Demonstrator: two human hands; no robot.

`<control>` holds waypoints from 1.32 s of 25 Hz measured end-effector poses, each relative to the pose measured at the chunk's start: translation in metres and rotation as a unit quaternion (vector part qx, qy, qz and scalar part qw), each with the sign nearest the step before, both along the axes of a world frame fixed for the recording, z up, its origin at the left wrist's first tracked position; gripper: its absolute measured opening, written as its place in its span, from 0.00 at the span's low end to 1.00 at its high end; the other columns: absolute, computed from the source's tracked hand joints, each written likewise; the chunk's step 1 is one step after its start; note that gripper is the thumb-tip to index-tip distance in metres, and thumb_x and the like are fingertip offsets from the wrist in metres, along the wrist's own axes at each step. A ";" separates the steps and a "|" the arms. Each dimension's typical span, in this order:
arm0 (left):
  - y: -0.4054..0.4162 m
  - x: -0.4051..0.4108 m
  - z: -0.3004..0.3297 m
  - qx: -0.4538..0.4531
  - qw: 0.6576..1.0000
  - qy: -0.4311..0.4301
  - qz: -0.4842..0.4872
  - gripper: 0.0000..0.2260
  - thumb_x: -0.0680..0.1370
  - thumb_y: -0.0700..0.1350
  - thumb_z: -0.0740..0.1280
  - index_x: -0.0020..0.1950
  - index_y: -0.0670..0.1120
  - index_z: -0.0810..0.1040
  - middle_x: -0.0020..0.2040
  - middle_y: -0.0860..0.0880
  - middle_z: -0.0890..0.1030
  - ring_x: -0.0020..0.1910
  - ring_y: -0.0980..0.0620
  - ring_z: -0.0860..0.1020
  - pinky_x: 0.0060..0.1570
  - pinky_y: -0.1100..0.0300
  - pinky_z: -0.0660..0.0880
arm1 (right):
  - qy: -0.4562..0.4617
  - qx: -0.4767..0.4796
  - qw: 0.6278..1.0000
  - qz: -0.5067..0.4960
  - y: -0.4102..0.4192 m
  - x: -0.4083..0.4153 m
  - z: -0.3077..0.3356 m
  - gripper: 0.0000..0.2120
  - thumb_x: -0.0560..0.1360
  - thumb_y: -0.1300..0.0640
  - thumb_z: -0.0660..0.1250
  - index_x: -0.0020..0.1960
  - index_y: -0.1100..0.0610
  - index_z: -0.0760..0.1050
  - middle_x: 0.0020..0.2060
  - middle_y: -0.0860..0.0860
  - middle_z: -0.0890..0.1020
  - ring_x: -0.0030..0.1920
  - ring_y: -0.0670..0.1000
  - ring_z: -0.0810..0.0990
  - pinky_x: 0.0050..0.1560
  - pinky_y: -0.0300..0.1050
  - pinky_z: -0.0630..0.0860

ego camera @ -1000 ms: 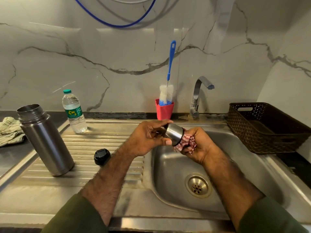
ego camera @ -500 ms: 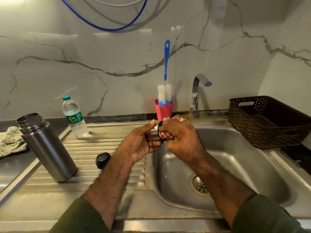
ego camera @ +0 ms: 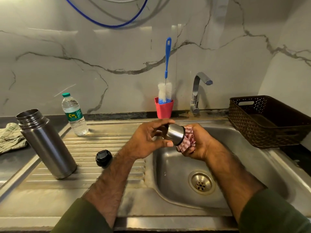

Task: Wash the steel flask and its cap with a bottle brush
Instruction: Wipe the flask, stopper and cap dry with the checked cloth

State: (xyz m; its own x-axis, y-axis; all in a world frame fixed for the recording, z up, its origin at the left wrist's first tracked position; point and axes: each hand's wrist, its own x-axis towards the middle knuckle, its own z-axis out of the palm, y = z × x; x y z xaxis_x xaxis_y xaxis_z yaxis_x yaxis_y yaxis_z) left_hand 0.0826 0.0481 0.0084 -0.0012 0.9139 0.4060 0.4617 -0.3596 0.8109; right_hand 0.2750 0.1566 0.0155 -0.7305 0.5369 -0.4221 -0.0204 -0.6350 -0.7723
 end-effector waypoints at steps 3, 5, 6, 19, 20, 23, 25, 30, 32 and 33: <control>-0.004 -0.009 0.007 0.051 0.988 -0.141 0.046 0.23 0.70 0.45 0.81 0.64 0.45 0.83 0.58 0.44 0.87 0.59 0.43 0.85 0.57 0.46 0.82 | 0.092 0.028 0.994 -0.044 0.005 0.001 0.005 0.19 0.74 0.53 0.67 0.58 0.65 0.82 0.42 0.60 0.81 0.33 0.52 0.77 0.29 0.39 0.73; -0.002 -0.013 0.008 0.048 0.946 -0.302 0.106 0.18 0.67 0.43 0.79 0.55 0.44 0.82 0.51 0.45 0.87 0.49 0.47 0.85 0.47 0.55 0.81 | 0.123 0.070 0.982 -0.122 0.007 0.002 0.004 0.22 0.74 0.58 0.69 0.66 0.66 0.78 0.55 0.62 0.84 0.46 0.57 0.84 0.46 0.49 0.80; -0.001 -0.012 0.008 0.038 0.922 -0.365 0.121 0.15 0.67 0.41 0.77 0.52 0.44 0.80 0.49 0.45 0.86 0.46 0.49 0.85 0.43 0.56 0.80 | 0.114 0.106 0.976 -0.150 0.005 0.000 0.003 0.21 0.75 0.62 0.69 0.67 0.63 0.77 0.58 0.61 0.84 0.51 0.59 0.85 0.52 0.53 0.82; 0.005 0.023 -0.001 -0.034 0.988 -0.024 0.151 0.10 0.81 0.45 0.74 0.63 0.47 0.86 0.48 0.68 0.85 0.50 0.69 0.82 0.52 0.69 0.80 | 0.071 0.223 0.926 -0.296 -0.006 -0.016 0.005 0.12 0.83 0.53 0.67 0.65 0.42 0.79 0.59 0.48 0.86 0.60 0.55 0.85 0.62 0.65 0.80; 0.007 0.025 -0.001 -0.031 0.985 -0.027 0.167 0.15 0.80 0.46 0.75 0.67 0.47 0.83 0.52 0.68 0.84 0.55 0.67 0.82 0.56 0.68 0.80 | 0.060 0.261 0.920 -0.287 -0.008 -0.017 0.007 0.12 0.83 0.53 0.66 0.63 0.40 0.79 0.59 0.47 0.85 0.60 0.54 0.84 0.63 0.64 0.80; 0.011 0.019 0.002 0.044 0.974 -0.030 0.221 0.09 0.78 0.47 0.77 0.58 0.49 0.88 0.57 0.59 0.81 0.57 0.60 0.80 0.54 0.64 0.80 | 0.024 0.445 0.862 -0.242 -0.019 -0.016 0.006 0.13 0.83 0.52 0.66 0.66 0.40 0.75 0.63 0.44 0.81 0.61 0.46 0.80 0.63 0.52 0.81; 0.010 0.014 0.006 0.071 0.967 -0.132 0.207 0.02 0.79 0.43 0.76 0.49 0.46 0.89 0.47 0.53 0.86 0.46 0.58 0.83 0.47 0.60 0.80 | -0.004 0.604 0.774 -0.191 -0.026 -0.018 0.000 0.19 0.83 0.49 0.66 0.74 0.45 0.72 0.67 0.45 0.76 0.64 0.43 0.77 0.63 0.45 0.79; 0.002 0.006 0.010 0.038 0.979 -0.164 0.111 0.04 0.80 0.41 0.75 0.51 0.42 0.89 0.47 0.43 0.89 0.49 0.46 0.87 0.54 0.50 0.82 | -0.026 0.740 0.660 -0.123 -0.024 -0.023 -0.005 0.22 0.84 0.48 0.65 0.77 0.50 0.70 0.71 0.46 0.70 0.70 0.45 0.72 0.70 0.45 0.75; -0.001 0.002 0.015 0.043 0.990 -0.105 0.081 0.03 0.79 0.42 0.75 0.49 0.43 0.89 0.46 0.47 0.89 0.48 0.47 0.86 0.56 0.50 0.83 | 0.014 0.723 0.681 -0.114 -0.021 -0.024 -0.004 0.20 0.85 0.51 0.64 0.75 0.53 0.72 0.68 0.47 0.75 0.68 0.46 0.76 0.68 0.45 0.76; -0.003 0.002 0.017 0.048 0.995 -0.067 0.060 0.04 0.80 0.41 0.75 0.46 0.46 0.88 0.43 0.53 0.87 0.46 0.52 0.85 0.53 0.54 0.82 | 0.043 0.695 0.709 -0.114 -0.022 -0.025 -0.005 0.18 0.86 0.52 0.63 0.74 0.54 0.74 0.65 0.48 0.78 0.66 0.47 0.78 0.66 0.44 0.77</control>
